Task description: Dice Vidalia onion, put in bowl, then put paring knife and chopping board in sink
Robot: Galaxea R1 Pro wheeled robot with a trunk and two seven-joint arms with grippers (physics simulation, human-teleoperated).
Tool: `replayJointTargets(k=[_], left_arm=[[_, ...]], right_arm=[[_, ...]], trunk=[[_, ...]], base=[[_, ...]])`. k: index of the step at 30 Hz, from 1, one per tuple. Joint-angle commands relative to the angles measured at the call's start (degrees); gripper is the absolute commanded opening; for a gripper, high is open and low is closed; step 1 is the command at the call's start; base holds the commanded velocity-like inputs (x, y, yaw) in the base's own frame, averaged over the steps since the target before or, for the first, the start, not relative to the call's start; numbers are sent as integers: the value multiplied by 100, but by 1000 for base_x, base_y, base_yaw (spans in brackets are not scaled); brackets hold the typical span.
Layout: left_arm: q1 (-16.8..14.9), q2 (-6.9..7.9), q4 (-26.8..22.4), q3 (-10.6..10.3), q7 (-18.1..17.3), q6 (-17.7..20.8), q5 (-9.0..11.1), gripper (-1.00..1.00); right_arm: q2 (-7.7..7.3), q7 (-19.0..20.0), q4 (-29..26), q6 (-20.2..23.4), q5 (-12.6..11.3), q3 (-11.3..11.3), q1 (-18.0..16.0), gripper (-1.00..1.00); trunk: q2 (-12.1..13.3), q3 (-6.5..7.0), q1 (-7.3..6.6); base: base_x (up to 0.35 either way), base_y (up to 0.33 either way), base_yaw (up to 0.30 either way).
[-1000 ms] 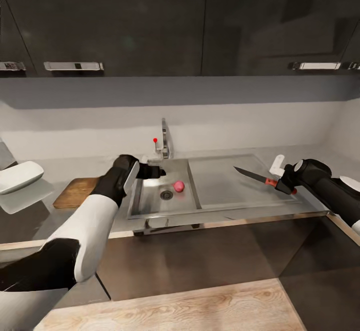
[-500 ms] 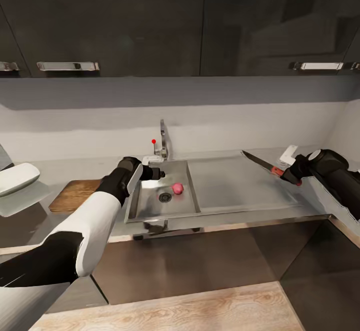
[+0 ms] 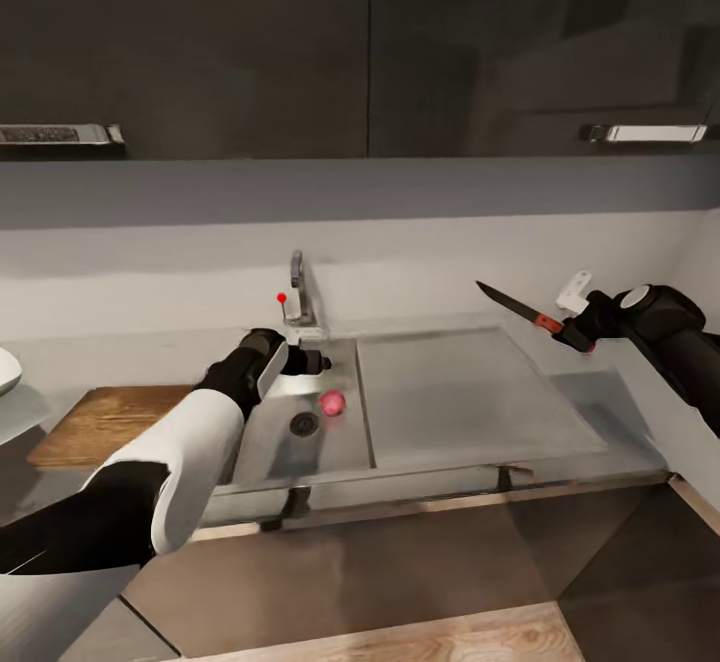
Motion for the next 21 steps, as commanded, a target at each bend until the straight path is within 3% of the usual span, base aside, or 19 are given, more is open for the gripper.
replayJointTargets(k=[1, 7, 12, 13, 16, 21], left_arm=[[-1, -6, 441, 3, -13, -266, -4, 100], [3, -4, 1346, 3, -9, -1286, -4, 100], [14, 12, 2042, 7, -5, -1641, -4, 100], [18, 43, 2213, 8, -4, -1869, -4, 100], [33, 89, 2321, 7, -4, -2192, -4, 100], [92, 148, 2356, 11, -11, -2300, -4, 100]], right_arm=[[-6, 47, -47, 5, 61, 11, -7, -100], [-6, 47, -61, 7, 61, 11, -7, -100], [-6, 45, -61, 13, 61, 23, -7, -100], [-6, 45, -61, 11, 61, 26, -7, -100], [-6, 44, -65, 11, 61, 34, -7, -100], [-6, 47, -64, 10, 61, 37, -7, -100]], trunk=[[-6, -8, 4], [-6, -8, 4], [-6, -8, 4], [-6, -8, 4], [-6, -8, 4], [-6, -8, 4]], base=[[297, -182, 0], [287, -177, 0], [61, -38, 0], [5, -3, 0], [2, -1, 0], [0, 0, 0]])
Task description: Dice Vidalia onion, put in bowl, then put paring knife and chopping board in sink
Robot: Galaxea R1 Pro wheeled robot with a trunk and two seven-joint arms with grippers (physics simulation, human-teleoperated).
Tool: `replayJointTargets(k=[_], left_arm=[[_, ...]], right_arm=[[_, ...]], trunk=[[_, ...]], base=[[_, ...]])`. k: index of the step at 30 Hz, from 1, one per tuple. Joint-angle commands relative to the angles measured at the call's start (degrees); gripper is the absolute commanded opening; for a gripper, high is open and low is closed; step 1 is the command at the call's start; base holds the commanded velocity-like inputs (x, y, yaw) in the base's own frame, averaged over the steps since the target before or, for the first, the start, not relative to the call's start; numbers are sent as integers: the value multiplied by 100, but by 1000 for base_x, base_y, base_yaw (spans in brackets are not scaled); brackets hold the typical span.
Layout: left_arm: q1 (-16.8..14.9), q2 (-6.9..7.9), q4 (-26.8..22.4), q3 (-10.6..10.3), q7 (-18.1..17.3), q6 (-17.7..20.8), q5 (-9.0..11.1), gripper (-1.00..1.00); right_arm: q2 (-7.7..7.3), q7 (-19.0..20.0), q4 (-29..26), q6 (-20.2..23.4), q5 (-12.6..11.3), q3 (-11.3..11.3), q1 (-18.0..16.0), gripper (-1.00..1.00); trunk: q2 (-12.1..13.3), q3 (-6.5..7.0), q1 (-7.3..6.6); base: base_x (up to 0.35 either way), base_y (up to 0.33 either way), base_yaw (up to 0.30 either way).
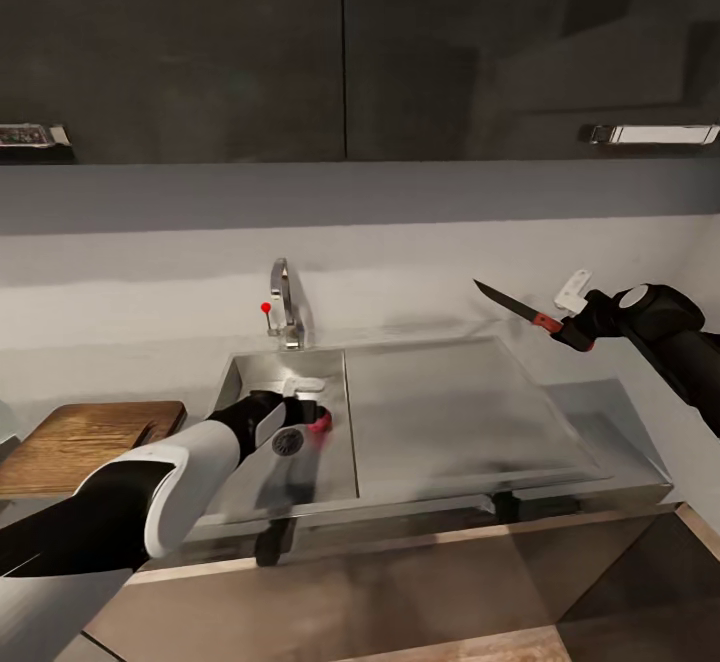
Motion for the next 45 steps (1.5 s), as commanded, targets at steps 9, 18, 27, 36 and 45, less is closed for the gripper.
replayJointTargets(k=[9, 18, 27, 36, 45], left_arm=[[6, 1, -9, -5, -15, 32, -7, 100], [8, -101, -9, -11, -15, 33, -10, 100], [49, -150, -9, -19, -21, 33, -19, 100], [50, -159, -9, -17, -15, 26, -19, 100], [50, -159, -9, -15, -15, 24, -19, 100]], right_arm=[[-5, 45, -9, 8, 61, 19, -8, -100], [-5, 45, -5, 12, 61, 21, -8, -100], [-5, 45, -5, 12, 69, 22, -8, -100], [-5, 45, -5, 12, 70, 22, -8, -100], [-5, 45, -5, 12, 70, 22, -8, -100]], trunk=[[-6, -8, 1], [-6, -8, 1], [-6, -37, 1], [-6, -111, 1], [-6, -119, 1]], base=[[0, 0, 0], [0, 0, 0], [0, 0, 0], [6, 0, 0], [226, 0, 0]])
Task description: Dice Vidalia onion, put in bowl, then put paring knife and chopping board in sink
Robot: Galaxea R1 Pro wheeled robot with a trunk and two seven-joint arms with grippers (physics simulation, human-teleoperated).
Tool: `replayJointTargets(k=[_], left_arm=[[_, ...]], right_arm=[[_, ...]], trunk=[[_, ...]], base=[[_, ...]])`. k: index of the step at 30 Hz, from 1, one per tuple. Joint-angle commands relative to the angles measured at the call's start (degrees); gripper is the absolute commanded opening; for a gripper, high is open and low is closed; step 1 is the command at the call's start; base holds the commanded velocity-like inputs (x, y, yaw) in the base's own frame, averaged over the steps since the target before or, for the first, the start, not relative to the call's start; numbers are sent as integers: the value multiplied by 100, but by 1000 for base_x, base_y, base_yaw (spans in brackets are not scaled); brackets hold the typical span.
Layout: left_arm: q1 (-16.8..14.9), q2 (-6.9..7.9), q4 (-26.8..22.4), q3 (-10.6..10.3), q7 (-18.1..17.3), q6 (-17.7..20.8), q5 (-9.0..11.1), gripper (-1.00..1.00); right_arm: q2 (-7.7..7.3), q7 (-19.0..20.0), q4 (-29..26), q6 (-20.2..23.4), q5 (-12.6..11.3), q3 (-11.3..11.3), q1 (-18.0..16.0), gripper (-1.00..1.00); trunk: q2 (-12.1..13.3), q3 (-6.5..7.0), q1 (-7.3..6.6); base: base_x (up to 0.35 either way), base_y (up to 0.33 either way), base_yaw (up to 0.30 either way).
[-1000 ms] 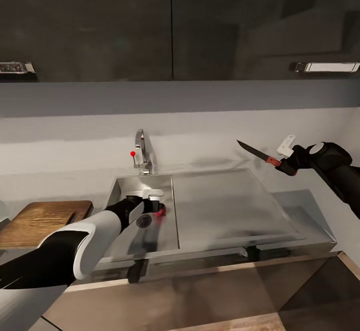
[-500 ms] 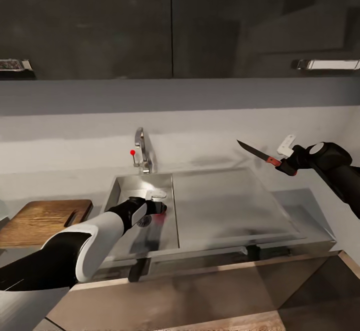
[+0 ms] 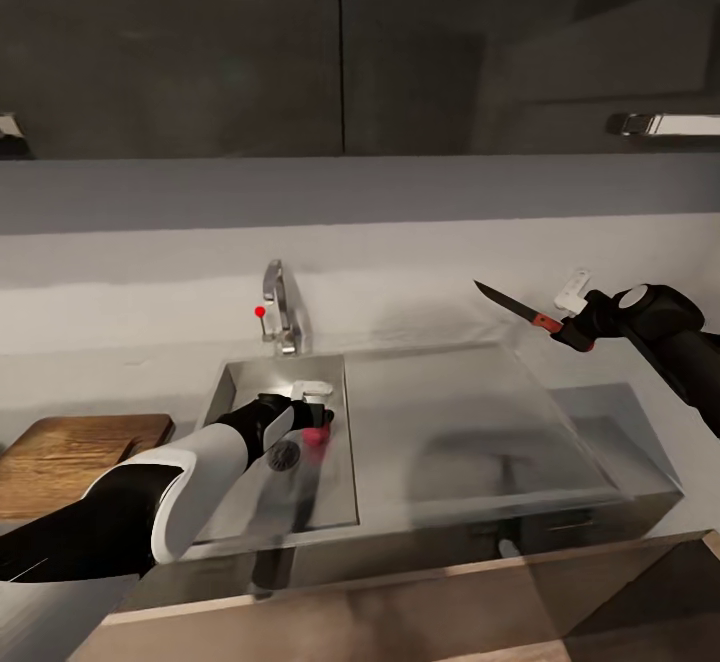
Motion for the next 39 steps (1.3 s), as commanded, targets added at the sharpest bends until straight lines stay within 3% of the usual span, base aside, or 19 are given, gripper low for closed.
replayJointTargets(k=[1, 20, 39], left_arm=[[-3, 0, -10, 2, -13, 34, -4, 100], [16, 0, -4, -6, -13, 42, -3, 100], [234, 0, -10, -6, -15, 34, -4, 100]], right_arm=[[-5, 45, -8, 6, 61, 13, -8, -100], [-5, 45, -8, 6, 61, 13, -8, -100], [-5, 45, -8, 6, 61, 20, -8, -100]], trunk=[[-5, -8, 2], [-5, -110, 2], [-5, -116, 2]], base=[[35, 0, 0], [3, 0, 0], [0, 0, 0]])
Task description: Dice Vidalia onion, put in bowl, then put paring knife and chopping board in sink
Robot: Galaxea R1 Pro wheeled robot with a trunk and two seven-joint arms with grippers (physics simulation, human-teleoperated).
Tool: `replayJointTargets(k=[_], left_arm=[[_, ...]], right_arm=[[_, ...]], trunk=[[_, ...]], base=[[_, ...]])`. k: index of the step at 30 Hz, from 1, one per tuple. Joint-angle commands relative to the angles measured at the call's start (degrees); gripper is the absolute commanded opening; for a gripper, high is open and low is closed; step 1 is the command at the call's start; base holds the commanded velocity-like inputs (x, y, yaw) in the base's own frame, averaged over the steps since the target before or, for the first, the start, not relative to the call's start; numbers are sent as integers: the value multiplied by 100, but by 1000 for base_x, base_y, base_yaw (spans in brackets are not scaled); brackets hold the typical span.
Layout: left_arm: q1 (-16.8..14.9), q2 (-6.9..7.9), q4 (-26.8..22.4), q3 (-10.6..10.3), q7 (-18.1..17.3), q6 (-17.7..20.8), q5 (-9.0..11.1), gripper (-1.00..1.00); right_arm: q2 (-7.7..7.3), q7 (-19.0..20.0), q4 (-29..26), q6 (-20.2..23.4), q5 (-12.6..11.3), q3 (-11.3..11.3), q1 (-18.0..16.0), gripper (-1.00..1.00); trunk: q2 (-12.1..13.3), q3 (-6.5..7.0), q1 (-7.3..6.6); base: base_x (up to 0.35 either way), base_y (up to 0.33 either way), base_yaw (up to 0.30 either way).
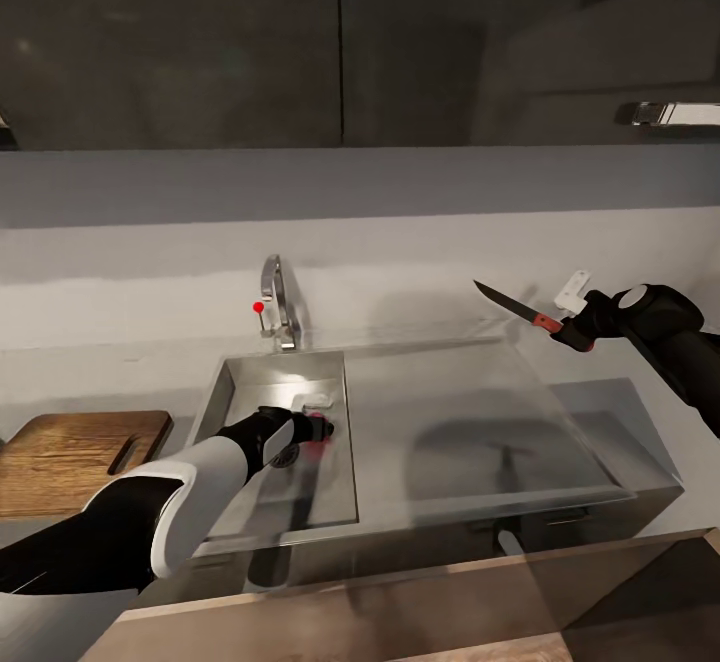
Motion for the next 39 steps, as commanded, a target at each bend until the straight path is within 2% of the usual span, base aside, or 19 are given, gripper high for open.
replayJointTargets(k=[1, 2, 14, 22, 34, 38, 39], left_arm=[[-2, 0, -10, 1, -13, 34, -4, 100], [-2, 0, -10, 1, -13, 34, -4, -100], [-2, 0, -10, 1, -12, -166, -4, -100], [-2, 8, -16, 2, -12, -177, -4, -100], [-2, 28, -24, 1, -14, -403, -4, -100], [-2, 82, -66, 1, -123, -639, -4, -100], [-2, 177, -175, 1, -227, -748, -4, -100]], right_arm=[[-5, 45, -8, 7, 61, 13, -8, -100], [-5, 45, -8, 7, 61, 13, -8, -100], [-5, 47, -8, 7, 61, 11, -8, -100], [-5, 46, -8, 7, 61, 14, -8, -100], [-5, 47, -8, 7, 61, 14, -8, -100], [-5, 46, 20, 7, 61, 14, -8, -100], [-7, 46, 38, 7, 61, 14, -8, -100]], trunk=[[-6, -7, 1], [-6, -7, 1], [-6, -7, 1], [-6, 54, 1], [-6, 165, 1], [-6, 178, 1], [-6, 178, 1]], base=[[0, 0, 0], [0, 0, 0], [0, 0, 0], [-9, 0, 0], [-237, 0, 0], [-35, 0, 0], [-6, 0, 0]])
